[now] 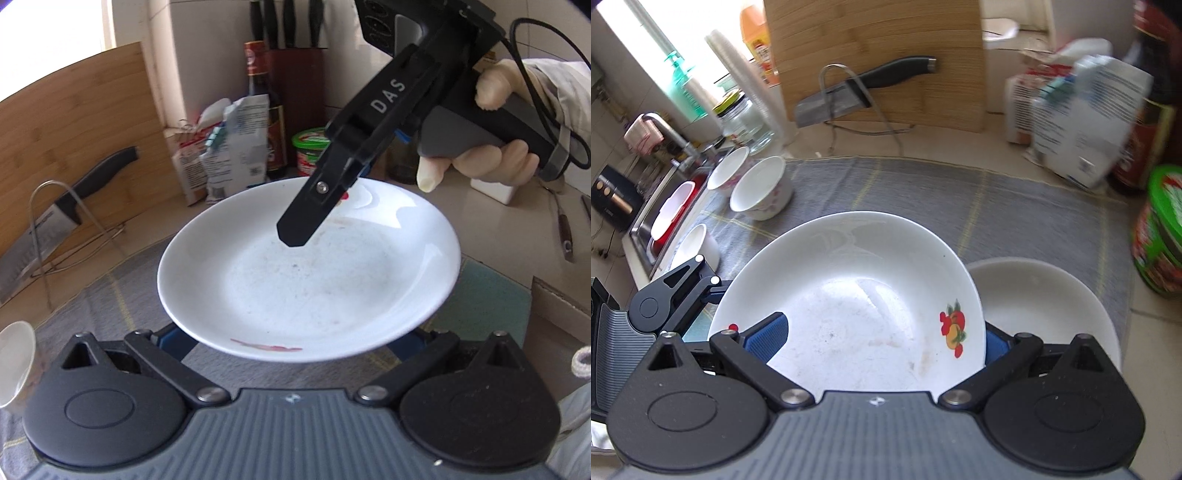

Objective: Organize plates and bowls
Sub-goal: 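Lower the fruit-print plate onto the plate stack with the right gripper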

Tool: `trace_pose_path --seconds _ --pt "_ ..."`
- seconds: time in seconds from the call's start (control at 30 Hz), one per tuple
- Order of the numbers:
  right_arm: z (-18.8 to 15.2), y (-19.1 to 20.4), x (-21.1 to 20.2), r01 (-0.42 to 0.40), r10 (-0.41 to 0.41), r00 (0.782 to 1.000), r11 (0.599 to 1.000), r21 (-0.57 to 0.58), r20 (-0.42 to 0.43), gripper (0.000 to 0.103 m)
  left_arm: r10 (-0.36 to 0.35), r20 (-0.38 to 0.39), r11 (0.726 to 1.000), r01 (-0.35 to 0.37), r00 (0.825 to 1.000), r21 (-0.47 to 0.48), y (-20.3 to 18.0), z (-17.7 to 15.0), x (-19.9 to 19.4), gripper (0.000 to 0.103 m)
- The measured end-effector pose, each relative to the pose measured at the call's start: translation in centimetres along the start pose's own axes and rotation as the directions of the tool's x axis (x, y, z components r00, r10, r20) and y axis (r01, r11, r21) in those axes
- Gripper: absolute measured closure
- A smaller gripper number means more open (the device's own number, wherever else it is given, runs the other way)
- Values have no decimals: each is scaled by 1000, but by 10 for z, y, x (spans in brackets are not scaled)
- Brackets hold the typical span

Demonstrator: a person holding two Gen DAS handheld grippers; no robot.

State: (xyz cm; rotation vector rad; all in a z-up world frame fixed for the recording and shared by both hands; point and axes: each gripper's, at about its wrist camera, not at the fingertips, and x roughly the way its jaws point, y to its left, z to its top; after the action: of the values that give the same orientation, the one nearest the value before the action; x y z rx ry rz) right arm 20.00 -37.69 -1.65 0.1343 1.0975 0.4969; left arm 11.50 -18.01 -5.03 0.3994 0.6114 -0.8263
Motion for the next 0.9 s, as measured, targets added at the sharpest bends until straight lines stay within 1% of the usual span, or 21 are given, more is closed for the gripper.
trace_pose_path --seconds 0.17,0.43,0.9 --pt "-16 -16 -12 29 -29 1000 999 40 5 0 -46 -4 999 46 999 26 -6 6 11 0" --pt "-32 -35 -21 54 -55 998 995 82 8 0 -87 -27 995 88 996 46 -17 12 28 0" --pt "-41 -57 -11 77 -75 997 989 128 -17 0 -115 -70 991 120 991 60 -26 9 50 0"
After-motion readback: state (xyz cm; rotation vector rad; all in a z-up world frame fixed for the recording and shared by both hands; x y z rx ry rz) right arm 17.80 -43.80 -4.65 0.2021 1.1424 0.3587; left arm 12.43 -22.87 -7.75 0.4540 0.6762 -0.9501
